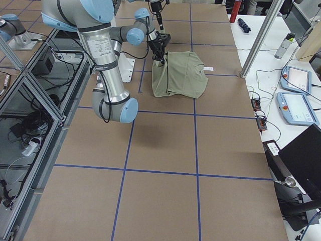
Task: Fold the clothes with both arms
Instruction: 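Lift the hem with both grippers and fold it toward the collar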
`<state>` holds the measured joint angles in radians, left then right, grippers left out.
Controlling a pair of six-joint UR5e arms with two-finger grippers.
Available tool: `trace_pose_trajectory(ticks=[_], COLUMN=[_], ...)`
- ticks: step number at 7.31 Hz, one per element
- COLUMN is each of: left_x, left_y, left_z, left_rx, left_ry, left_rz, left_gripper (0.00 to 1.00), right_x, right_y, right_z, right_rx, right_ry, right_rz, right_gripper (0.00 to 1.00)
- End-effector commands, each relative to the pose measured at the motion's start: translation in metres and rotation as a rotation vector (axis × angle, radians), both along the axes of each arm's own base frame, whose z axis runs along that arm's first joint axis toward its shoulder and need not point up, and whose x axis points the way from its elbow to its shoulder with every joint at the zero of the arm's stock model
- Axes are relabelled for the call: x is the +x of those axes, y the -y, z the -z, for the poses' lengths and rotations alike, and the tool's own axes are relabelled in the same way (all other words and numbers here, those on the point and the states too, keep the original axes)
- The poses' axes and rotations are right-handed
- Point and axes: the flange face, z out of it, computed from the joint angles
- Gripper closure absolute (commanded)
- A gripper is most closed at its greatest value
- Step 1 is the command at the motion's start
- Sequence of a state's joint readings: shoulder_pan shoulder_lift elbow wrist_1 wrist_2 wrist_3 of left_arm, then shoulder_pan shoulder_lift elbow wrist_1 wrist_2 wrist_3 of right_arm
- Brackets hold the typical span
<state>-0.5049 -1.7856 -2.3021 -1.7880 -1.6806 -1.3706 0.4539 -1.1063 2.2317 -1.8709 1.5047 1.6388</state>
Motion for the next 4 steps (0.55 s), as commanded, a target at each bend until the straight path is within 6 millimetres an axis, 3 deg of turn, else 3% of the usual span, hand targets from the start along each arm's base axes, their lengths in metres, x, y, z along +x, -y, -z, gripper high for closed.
trace_pose_trajectory(ticks=[1,2,4], left_x=[0.001,0.003,0.051], left_y=[0.06,0.079,0.124], left_z=[-0.008,-0.01,-0.03], left_rx=[0.051,0.047,0.005], left_ry=[0.063,0.076,0.147], left_rz=[0.032,0.044,0.056], left_gripper=[1.0,1.0,1.0], right_x=[-0.001,-0.003,-0.034], right_y=[0.056,0.078,0.137], right_z=[-0.02,-0.027,-0.041], right_rx=[0.024,0.02,0.001], right_ry=[-0.019,-0.055,-0.101], right_rz=[0.014,-0.002,-0.035], right_gripper=[1.0,1.0,1.0])
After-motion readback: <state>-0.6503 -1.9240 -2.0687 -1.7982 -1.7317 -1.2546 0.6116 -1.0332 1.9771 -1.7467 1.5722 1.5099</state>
